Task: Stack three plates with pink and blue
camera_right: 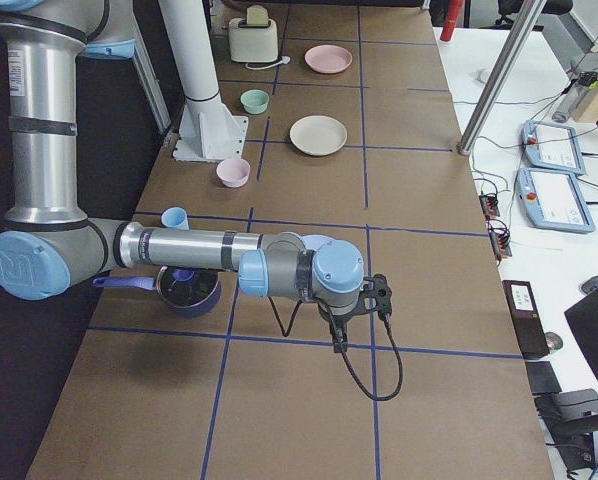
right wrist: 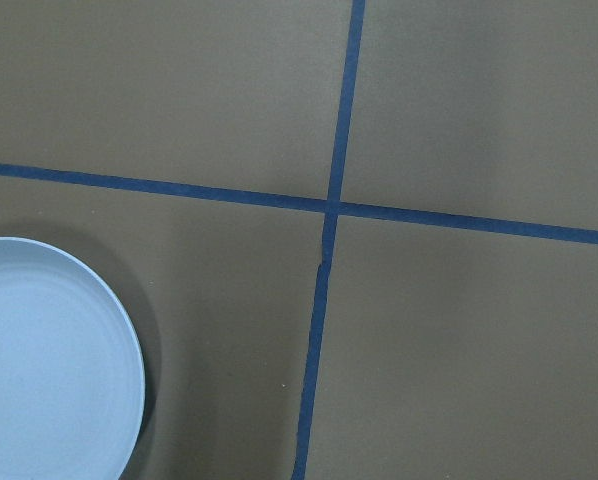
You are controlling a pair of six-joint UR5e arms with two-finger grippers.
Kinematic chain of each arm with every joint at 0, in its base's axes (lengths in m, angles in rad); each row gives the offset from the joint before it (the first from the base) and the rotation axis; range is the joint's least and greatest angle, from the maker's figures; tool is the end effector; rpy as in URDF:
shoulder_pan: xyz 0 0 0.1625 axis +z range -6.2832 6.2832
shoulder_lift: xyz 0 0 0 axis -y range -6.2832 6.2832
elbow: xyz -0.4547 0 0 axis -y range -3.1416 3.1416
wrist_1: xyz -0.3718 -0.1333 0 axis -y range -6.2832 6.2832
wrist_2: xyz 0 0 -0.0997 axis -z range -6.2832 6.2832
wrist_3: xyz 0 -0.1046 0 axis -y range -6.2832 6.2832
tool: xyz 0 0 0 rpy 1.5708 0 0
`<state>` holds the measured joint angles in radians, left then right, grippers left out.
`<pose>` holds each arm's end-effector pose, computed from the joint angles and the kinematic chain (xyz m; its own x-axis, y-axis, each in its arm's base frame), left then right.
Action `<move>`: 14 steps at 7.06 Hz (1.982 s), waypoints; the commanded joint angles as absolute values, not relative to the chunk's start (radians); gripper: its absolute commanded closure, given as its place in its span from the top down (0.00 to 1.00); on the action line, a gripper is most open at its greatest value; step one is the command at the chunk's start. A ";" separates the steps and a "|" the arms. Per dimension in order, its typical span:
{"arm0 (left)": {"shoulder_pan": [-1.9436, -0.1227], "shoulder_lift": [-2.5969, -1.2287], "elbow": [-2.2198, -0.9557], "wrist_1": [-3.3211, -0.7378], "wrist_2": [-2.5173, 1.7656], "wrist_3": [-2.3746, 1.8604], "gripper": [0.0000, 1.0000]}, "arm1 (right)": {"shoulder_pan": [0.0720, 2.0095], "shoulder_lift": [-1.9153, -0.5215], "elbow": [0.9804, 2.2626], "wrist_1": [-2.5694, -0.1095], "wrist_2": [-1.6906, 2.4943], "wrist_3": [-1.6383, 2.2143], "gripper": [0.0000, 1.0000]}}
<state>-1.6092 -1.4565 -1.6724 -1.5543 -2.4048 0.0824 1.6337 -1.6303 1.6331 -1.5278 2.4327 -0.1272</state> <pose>-0.0718 -0.4151 0.6921 0.6715 0.0350 -0.7402 -0.0169 0.9993 0.0318 0.0819 -0.4432 0.6788 0.6546 -0.1203 0.7464 0.0204 0.9897 0.1416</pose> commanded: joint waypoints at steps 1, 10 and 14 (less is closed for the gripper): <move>-1.606 -1.460 -1.724 -1.581 -2.410 0.063 1.00 | 1.634 -1.625 1.640 -1.523 2.437 -0.124 1.00; -1.063 -1.394 -1.549 -2.464 -2.166 -0.939 0.94 | 1.631 -1.620 1.649 -1.516 2.436 -0.057 1.00; -0.979 -1.427 -1.500 -2.470 -2.158 -0.939 0.74 | 1.631 -1.618 1.646 -1.516 2.434 -0.055 1.00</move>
